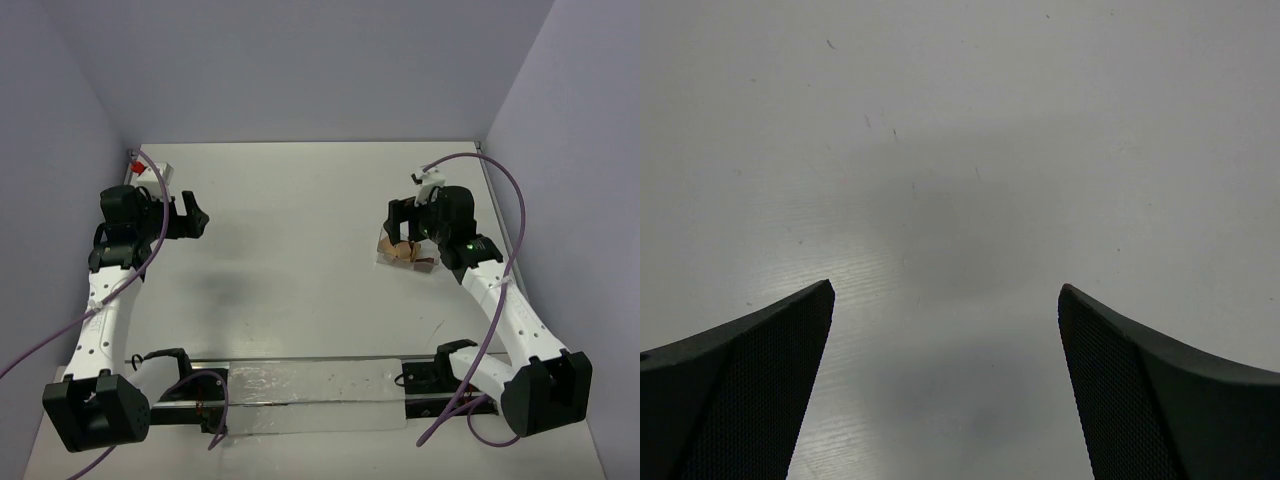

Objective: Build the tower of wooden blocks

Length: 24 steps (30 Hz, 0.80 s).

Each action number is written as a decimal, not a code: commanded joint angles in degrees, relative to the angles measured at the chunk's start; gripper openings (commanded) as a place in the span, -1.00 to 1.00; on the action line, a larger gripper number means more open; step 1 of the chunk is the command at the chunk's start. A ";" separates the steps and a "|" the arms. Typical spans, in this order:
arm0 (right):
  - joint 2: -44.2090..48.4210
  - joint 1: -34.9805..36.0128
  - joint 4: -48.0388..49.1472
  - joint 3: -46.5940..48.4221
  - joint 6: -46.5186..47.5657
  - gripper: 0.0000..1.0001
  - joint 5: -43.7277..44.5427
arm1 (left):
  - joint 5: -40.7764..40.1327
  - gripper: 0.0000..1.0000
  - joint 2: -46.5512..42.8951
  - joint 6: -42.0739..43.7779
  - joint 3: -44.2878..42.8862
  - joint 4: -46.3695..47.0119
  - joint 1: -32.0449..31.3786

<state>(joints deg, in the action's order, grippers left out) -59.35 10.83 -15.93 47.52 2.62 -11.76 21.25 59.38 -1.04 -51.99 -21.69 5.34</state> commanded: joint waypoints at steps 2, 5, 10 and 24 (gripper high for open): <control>-0.42 -0.08 -1.59 3.32 1.93 0.99 -1.24 | 1.00 0.98 -1.40 0.42 -0.70 -0.06 -0.16; -0.39 -0.08 -3.29 3.80 3.71 0.99 -3.16 | 1.98 0.99 -1.34 1.19 -0.98 -0.34 -0.16; -3.09 -0.82 -8.18 8.36 9.73 0.99 -6.44 | 5.67 0.98 -1.06 3.77 -1.46 -1.09 -0.07; -35.89 -13.62 -55.13 45.32 45.91 0.69 -16.04 | 9.77 0.99 0.32 7.61 -4.16 -4.80 -1.00</control>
<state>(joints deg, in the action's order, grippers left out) -88.37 -0.30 -51.17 84.08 34.17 -25.66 27.92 59.43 4.62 -52.68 -25.68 5.02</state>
